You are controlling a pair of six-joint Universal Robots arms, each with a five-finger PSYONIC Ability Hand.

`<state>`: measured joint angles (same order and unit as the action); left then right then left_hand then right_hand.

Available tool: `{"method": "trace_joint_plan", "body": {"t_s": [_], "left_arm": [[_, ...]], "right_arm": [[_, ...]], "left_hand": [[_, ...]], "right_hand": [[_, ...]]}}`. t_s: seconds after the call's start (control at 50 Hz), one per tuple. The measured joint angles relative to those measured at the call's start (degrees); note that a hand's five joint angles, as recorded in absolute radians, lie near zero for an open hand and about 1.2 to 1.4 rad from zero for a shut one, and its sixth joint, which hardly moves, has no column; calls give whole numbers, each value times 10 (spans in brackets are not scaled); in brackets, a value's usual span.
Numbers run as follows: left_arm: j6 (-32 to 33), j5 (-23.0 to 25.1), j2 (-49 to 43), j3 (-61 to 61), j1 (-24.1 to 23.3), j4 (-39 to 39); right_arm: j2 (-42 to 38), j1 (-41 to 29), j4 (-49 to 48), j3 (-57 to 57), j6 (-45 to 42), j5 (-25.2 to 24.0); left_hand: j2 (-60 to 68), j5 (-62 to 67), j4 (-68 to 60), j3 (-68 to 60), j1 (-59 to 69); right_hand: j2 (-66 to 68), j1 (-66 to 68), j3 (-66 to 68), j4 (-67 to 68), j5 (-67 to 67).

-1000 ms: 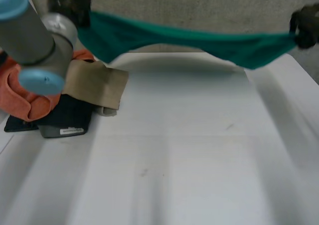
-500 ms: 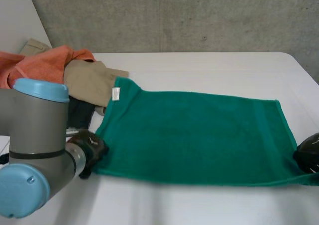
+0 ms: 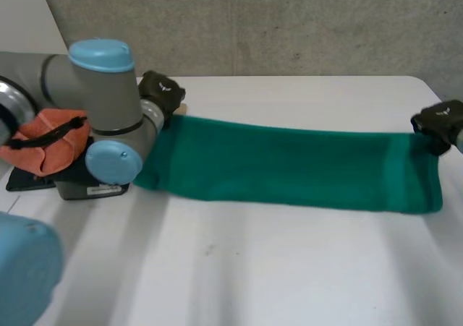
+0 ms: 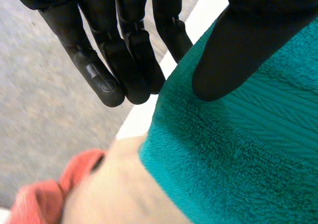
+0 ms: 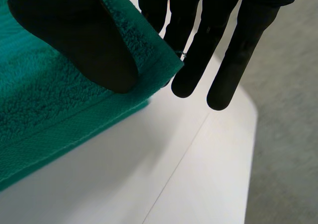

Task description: Fold the laundry.

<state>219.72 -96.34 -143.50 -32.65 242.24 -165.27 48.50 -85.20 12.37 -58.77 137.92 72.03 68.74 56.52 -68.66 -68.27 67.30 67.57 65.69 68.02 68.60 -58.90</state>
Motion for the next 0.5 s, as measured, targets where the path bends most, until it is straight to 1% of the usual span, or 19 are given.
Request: {"method": "trace_joint_plan", "body": {"t_s": [0.02, 0.04, 0.12, 0.14, 0.16, 0.18, 0.2, 0.22, 0.24, 0.26, 0.28, 0.34, 0.4, 0.44, 0.48, 0.5], "left_arm": [[1, 1, -6, 9, 0, -2], [10, 8, -42, 58, 2, -11], [27, 21, -119, 162, 3, -31], [30, 23, -137, 185, 2, -37], [31, 25, -148, 199, 2, -40], [33, 26, -162, 217, 1, -46], [35, 28, -178, 236, -1, -55], [36, 28, -188, 247, -3, -61], [37, 27, -196, 256, -5, -69], [37, 26, -198, 258, -6, -71], [38, 22, -206, 264, -10, -86], [37, 10, -201, 251, -18, -115], [33, -1, -176, 211, -22, -144], [31, -4, -160, 187, -23, -157], [23, -8, -124, 134, -23, -183], [19, -9, -107, 110, -23, -193]], "right_arm": [[-5, -2, -7, 5, 4, 1], [-25, -11, -37, 21, 17, 6], [-77, -33, -109, 62, 35, 27], [-93, -39, -128, 74, 37, 35], [-103, -42, -138, 81, 38, 40], [-118, -46, -153, 93, 38, 47], [-133, -50, -166, 106, 38, 56], [-144, -53, -172, 115, 38, 62], [-158, -57, -179, 128, 38, 73], [-160, -57, -179, 130, 37, 75], [-176, -61, -178, 146, 38, 91], [-183, -64, -154, 159, 46, 112], [-163, -61, -111, 152, 67, 115], [-147, -58, -88, 142, 79, 109], [-112, -51, -46, 118, 99, 88], [-86, -46, -19, 99, 109, 69]], "left_hand": [[0, 0, 0, 0, 0], [0, 0, 0, 0, 0], [-1, 0, 0, 0, -1], [-54, -36, 44, 43, -47], [-54, -36, 44, 43, -47], [-158, -147, 157, 154, -160], [-317, -307, 318, 312, -361], [-389, -380, 390, 383, -445], [-425, -415, 428, 419, -480], [-425, -415, 428, 419, -480], [-551, -526, 553, 547, -564], [-569, -536, 573, 562, -565], [-569, -536, 573, 562, -565], [-569, -536, 573, 562, -565], [-569, -536, 573, 562, -565], [-569, -536, 573, 562, -565]], "right_hand": [[0, 0, 0, 0, 0], [0, 0, 0, 0, 0], [0, 0, 0, 0, 0], [-35, -21, -37, -37, 34], [-80, -63, -82, -72, 76], [-172, -153, -170, -169, 165], [-290, -270, -283, -281, 282], [-336, -317, -329, -326, 342], [-457, -446, -447, -444, 463], [-473, -454, -456, -453, 472], [-539, -520, -535, -536, 544], [-553, -527, -560, -562, 561], [-553, -527, -560, -562, 561], [-553, -527, -560, -562, 561], [-553, -527, -560, -562, 561], [-553, -527, -560, -562, 561]]}}
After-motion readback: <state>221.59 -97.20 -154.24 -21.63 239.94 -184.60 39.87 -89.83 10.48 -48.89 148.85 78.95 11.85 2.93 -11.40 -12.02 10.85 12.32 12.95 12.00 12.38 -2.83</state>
